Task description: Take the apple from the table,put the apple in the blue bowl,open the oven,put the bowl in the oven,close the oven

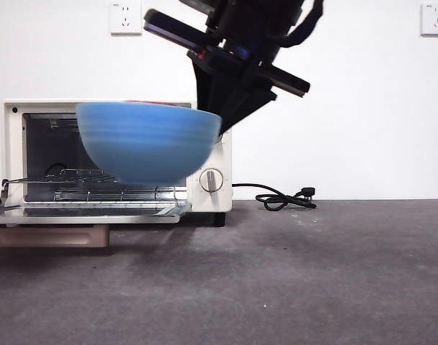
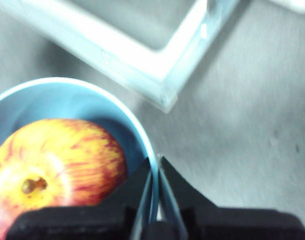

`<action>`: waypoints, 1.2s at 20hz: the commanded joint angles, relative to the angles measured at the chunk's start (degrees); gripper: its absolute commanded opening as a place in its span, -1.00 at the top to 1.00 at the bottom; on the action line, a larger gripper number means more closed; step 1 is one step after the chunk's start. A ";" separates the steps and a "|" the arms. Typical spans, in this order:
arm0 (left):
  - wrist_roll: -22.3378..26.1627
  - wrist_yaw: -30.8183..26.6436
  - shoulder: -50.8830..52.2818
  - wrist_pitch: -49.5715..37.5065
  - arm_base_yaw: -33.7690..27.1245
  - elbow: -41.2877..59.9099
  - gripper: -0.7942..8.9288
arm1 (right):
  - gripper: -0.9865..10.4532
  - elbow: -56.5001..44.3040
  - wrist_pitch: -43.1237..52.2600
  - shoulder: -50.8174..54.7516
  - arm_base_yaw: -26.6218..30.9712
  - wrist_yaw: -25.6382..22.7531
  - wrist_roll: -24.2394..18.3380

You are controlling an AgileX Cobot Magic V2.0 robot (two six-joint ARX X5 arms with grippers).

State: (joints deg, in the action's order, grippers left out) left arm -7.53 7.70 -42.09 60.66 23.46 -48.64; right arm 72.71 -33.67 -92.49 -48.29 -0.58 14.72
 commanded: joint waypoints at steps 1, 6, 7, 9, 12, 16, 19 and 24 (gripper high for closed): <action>0.22 0.17 0.15 -0.52 0.15 0.26 0.85 | 0.84 0.74 2.14 -1.16 -0.11 -0.04 3.45; 0.20 0.20 0.11 -0.50 0.15 0.24 0.85 | 0.85 9.79 4.76 -6.43 -0.11 -2.49 6.14; 0.20 0.20 0.09 -0.50 0.15 0.24 0.85 | 0.85 13.46 3.48 -8.28 -0.04 -2.49 6.14; 0.22 0.20 0.09 -0.46 0.15 0.24 0.85 | 0.85 23.80 -1.64 -14.05 -0.02 -2.78 5.51; 0.22 0.17 0.11 -0.15 0.15 0.24 0.85 | 0.85 41.70 -10.64 -24.59 -0.02 -4.37 4.37; 0.22 0.20 0.11 0.17 0.15 0.24 0.85 | 0.85 58.12 -15.87 -36.09 0.37 -4.35 4.68; 0.22 0.17 0.11 0.22 0.15 0.24 0.85 | 0.85 62.10 -15.80 -40.15 0.85 -5.81 7.54; 0.22 0.20 0.11 0.15 0.15 0.24 0.85 | 0.85 62.05 -16.09 -41.94 2.64 -9.14 11.52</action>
State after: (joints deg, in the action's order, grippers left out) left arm -7.53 7.73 -42.11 60.84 23.49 -48.64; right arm 134.34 -50.72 -133.58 -45.69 -9.45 24.03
